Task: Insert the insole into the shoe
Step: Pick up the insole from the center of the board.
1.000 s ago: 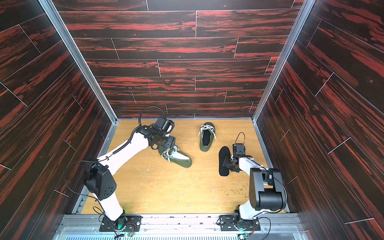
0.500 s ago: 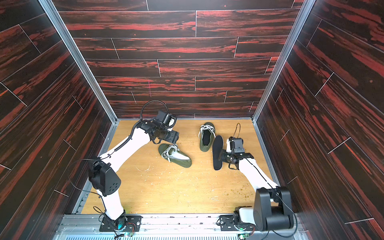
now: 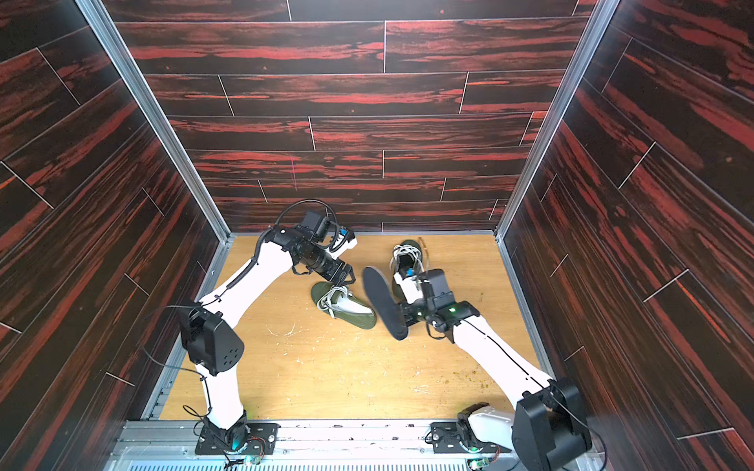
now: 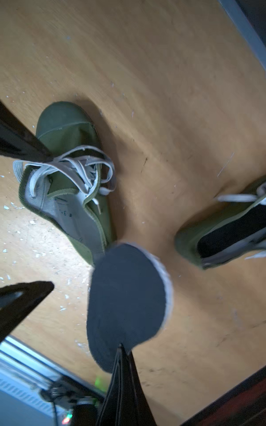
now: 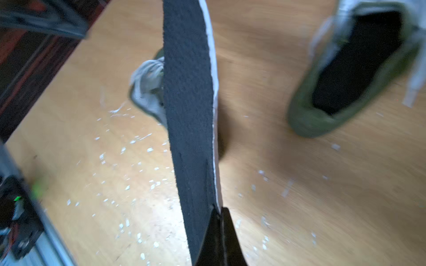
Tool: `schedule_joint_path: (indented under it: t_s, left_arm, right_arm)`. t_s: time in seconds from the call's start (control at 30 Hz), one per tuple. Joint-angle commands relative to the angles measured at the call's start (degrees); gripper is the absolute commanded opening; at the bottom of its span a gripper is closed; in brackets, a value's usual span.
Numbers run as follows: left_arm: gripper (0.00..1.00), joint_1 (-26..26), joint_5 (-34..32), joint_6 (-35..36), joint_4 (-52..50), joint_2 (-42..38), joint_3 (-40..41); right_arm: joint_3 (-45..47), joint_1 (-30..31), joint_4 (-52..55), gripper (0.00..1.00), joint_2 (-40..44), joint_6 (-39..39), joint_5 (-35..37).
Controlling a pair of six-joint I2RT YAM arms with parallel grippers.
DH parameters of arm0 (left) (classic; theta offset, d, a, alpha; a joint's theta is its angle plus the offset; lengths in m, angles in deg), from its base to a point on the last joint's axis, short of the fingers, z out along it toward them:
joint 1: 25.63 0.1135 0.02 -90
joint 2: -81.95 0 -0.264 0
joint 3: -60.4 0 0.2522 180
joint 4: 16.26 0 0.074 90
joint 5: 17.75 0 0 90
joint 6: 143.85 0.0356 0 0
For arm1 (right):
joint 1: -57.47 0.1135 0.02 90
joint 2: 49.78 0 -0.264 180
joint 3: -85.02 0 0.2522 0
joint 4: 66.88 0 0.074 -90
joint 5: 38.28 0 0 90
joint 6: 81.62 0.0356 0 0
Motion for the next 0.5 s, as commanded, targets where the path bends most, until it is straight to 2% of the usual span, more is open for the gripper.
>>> schedule_joint_path:
  t_s: [0.0,0.27,0.47]
  left_arm:
    - [0.83,0.92,6.00,6.90,-8.77,0.60,-1.09]
    - [0.82,2.16,8.42,9.12,-8.84,-0.83,1.95]
    - [0.79,3.31,13.99,11.11,-9.31,-1.11,4.14]
  right_arm:
    - [-1.34,1.28,-3.32,0.00,-1.79,-4.08,-4.88]
    - [-2.71,3.79,-4.49,0.00,-4.84,-8.22,-10.51]
    - [-1.86,4.06,-6.80,0.00,-4.72,-8.60,-12.18]
